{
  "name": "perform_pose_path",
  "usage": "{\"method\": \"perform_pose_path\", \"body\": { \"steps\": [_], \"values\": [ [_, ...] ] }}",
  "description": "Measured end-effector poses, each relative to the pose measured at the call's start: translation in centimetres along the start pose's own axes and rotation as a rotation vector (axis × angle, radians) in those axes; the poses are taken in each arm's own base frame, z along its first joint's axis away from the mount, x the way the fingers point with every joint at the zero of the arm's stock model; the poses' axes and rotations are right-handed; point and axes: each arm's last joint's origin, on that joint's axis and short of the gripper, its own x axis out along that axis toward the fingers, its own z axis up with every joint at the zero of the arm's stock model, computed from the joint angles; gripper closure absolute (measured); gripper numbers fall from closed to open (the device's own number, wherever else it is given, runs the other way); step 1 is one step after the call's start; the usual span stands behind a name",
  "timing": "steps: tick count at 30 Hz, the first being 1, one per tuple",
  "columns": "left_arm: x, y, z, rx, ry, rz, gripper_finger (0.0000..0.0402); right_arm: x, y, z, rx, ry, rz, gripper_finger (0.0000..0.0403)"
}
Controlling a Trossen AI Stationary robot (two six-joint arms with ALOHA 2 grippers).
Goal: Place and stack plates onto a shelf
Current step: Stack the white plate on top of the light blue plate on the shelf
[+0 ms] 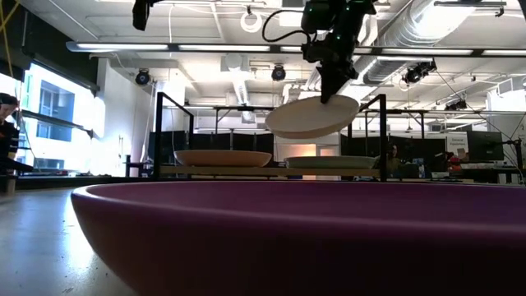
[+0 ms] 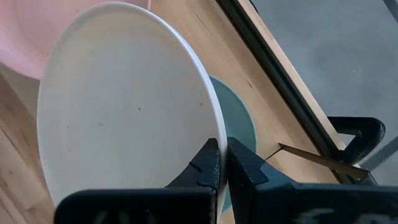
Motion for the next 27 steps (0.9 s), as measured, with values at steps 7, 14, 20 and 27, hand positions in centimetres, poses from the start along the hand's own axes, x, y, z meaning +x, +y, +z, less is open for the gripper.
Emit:
{"method": "perform_pose_path", "body": {
  "steps": [7, 14, 20, 27],
  "values": [
    [1.3, 0.2, -0.6, 0.018, -0.002, 0.064, 0.0383, -0.3, -0.8, -0.2, 0.004, 0.007, -0.035, 0.0403],
    [2.7, -0.1, -1.4, 0.042, 0.023, 0.047, 0.0369, -0.2, -1.1, -0.2, 0.002, 0.010, -0.066, 0.0403],
    [3.8, -0.3, -2.0, 0.048, 0.024, 0.043, 0.0366, 0.6, -1.1, -0.1, 0.003, 0.040, -0.048, 0.0403],
    [6.3, -0.3, -4.3, 0.162, 0.118, 0.084, 0.0336, 0.2, -1.6, -0.2, 0.021, 0.033, -0.015, 0.0403]
  ]
}}
